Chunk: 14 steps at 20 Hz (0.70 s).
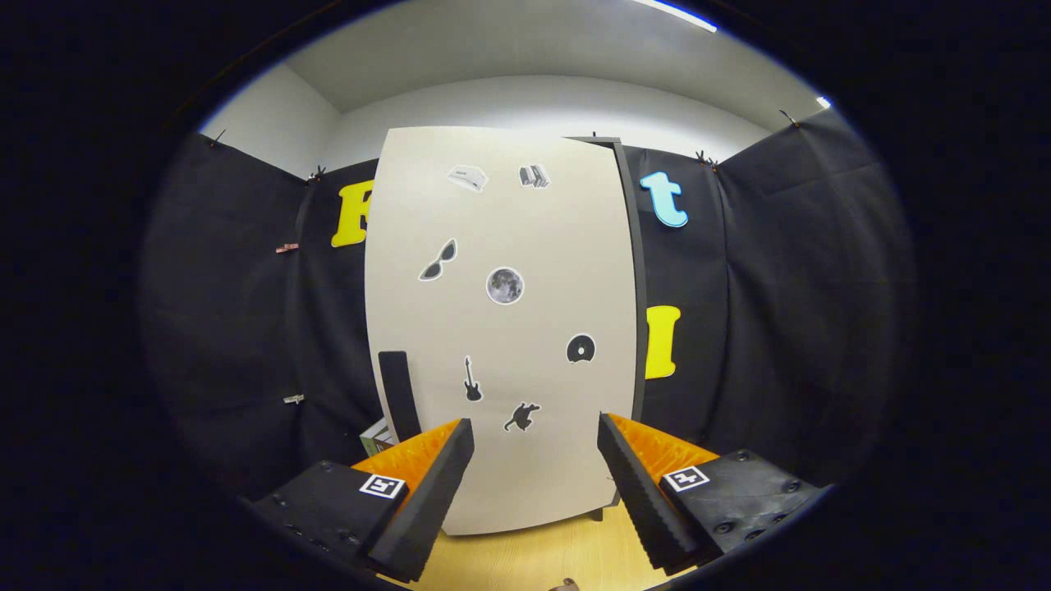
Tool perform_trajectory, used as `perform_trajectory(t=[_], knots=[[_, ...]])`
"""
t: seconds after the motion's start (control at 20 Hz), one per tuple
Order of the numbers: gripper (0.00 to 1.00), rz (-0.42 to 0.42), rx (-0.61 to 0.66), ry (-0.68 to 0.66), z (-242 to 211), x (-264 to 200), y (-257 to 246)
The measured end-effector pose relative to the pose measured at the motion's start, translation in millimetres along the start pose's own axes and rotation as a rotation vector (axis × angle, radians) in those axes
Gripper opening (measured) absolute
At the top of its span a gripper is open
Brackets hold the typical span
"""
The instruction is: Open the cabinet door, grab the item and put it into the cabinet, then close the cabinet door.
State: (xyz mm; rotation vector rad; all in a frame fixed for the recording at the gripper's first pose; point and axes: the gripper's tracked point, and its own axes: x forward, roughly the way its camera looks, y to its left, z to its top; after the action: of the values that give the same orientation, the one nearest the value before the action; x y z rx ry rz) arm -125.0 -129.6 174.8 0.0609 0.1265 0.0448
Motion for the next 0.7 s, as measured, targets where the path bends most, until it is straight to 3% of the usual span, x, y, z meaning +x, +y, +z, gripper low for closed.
perform_trajectory(t=[0.7], knots=[[0.98,0.038,0.042,-0.026,9.1,-5.3,7.4]])
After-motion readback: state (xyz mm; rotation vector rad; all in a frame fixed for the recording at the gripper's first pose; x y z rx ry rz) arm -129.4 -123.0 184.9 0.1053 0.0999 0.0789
